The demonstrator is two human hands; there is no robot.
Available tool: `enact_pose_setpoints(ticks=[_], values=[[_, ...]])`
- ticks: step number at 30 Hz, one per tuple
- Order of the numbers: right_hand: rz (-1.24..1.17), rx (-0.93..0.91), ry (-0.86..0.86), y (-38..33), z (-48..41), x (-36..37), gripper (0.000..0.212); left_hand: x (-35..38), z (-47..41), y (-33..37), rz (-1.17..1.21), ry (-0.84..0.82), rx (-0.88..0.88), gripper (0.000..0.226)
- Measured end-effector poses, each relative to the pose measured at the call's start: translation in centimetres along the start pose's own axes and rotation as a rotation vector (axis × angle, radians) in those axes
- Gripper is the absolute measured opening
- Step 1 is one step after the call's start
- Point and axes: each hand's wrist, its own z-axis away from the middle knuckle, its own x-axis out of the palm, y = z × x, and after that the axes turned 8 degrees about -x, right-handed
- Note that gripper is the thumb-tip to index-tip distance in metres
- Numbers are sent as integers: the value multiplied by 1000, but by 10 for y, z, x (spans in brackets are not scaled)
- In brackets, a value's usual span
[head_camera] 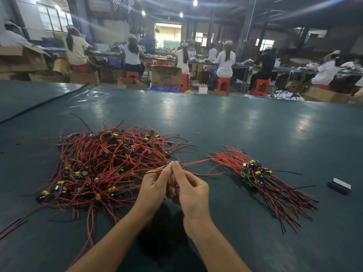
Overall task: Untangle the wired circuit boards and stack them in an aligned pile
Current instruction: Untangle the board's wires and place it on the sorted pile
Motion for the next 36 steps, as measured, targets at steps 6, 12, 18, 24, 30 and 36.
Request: enact_pose_setpoints(ticks=[6,12,18,24,30,36], values=[[-46,47,109,-3,-8,-3,15,2,2,1,30,-96,-80,28],[-80,133,319,-16,-22,-20,20,2,5,5,-86,-80,3,47],[-232,104,454,-30,-39,-45,12,4,7,6,-132,-114,38,52],[-275,108,481,-31,-42,-52,14,5,7,6,-205,-138,65,50],[-250,121,521,-32,-44,-56,12,-1,6,2,-423,-56,113,45],[-275,118,541,-32,-45,-58,15,1,3,8,-223,35,29,39]])
